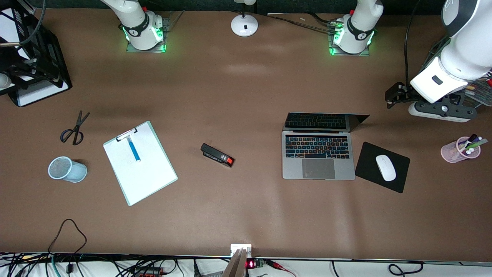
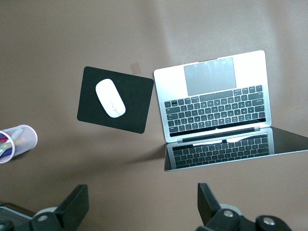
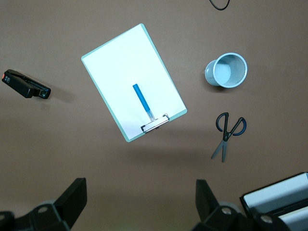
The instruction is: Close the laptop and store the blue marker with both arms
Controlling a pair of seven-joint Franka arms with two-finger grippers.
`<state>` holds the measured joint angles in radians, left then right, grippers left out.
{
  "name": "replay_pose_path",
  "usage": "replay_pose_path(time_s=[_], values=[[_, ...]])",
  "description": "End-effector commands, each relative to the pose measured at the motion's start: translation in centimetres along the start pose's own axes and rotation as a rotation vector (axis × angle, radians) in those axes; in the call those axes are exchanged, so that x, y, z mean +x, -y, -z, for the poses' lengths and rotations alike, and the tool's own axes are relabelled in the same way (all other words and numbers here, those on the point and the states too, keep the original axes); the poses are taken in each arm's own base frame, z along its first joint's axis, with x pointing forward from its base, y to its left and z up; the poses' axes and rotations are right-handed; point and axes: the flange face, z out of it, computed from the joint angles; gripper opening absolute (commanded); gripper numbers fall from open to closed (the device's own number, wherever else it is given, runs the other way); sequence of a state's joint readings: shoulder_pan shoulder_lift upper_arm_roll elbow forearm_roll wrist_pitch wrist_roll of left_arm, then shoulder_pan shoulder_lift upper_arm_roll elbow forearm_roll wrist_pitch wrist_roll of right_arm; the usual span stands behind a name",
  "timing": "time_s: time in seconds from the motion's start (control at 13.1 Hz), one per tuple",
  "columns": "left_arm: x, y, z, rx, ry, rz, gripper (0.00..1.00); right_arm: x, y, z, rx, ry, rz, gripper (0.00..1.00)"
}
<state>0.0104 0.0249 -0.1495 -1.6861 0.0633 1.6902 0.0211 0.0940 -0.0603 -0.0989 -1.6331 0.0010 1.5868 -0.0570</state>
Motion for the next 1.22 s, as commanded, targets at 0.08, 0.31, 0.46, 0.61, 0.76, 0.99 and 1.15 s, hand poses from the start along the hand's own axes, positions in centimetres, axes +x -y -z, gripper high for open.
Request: replay_pose_path(time_s=[0.08, 0.31, 0.46, 0.61, 0.76, 0.99, 1.15], values=[[0.3, -0.1, 0.5, -0.005, -0.003, -0.018, 1.00, -0.3, 0.3, 0.5, -0.001, 0.005, -0.003, 1.00], [0.3, -0.1, 0.5, -0.005, -0.003, -0.018, 1.00, 0.6, 0.2, -0.5, -0.009, 0.014, 0.000, 1.00], [0.3, -0.1, 0.5, -0.005, -0.003, -0.015, 1.00, 1.5, 0.6, -2.4, -0.010, 0.040, 0.003, 1.00], [0.4, -0.1, 0.6, -0.005, -0.004, -0.018, 1.00, 2.7, 1.1, -4.3, -0.008, 0.045, 0.012, 1.00], [0.3, -0.1, 0.5, -0.005, -0.003, -0.013, 1.00, 4.2, 1.2, -7.3, -0.013, 0.048, 0.031, 1.00], [0.4, 0.0, 0.5, -0.005, -0.003, -0.010, 1.00, 5.3, 1.9, -12.8, -0.016, -0.002, 0.108, 1.00], [0.3, -0.1, 0.5, -0.005, -0.003, -0.003, 1.00, 5.5, 2.1, -17.4, -0.020, -0.014, 0.173, 1.00]])
